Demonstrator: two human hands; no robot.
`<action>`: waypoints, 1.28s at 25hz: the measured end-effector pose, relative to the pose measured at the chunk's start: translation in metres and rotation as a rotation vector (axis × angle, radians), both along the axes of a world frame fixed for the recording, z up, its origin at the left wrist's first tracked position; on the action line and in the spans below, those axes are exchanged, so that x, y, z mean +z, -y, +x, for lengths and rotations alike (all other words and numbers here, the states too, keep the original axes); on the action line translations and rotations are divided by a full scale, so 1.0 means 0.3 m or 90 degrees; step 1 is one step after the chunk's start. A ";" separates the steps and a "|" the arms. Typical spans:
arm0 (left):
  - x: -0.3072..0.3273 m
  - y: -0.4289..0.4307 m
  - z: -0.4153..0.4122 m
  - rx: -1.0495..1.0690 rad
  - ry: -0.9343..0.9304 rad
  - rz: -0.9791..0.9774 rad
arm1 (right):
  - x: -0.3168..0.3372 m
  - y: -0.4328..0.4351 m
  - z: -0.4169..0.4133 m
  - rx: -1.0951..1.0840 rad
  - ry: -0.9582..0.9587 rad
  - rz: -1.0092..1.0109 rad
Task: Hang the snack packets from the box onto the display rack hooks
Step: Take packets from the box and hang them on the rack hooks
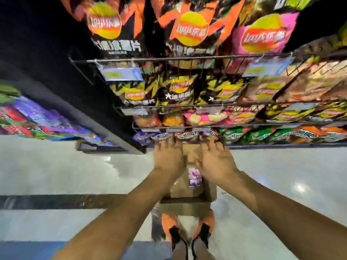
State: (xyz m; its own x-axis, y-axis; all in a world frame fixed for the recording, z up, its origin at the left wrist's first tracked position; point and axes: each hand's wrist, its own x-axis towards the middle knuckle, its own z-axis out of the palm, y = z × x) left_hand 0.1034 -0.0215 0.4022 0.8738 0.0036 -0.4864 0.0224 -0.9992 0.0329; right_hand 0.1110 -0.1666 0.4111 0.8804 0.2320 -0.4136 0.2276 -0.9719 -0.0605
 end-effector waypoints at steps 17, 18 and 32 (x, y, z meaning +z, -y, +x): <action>-1.627 -0.032 -0.179 0.044 -0.189 0.046 | -1.624 0.008 -0.171 -0.005 -0.195 -0.054; -1.697 -0.038 -0.186 0.087 -0.199 0.041 | -1.700 0.014 -0.176 -0.035 -0.205 -0.052; -2.178 -0.024 -0.196 0.576 -0.117 -0.140 | -2.204 0.006 -0.163 -0.534 -0.210 0.063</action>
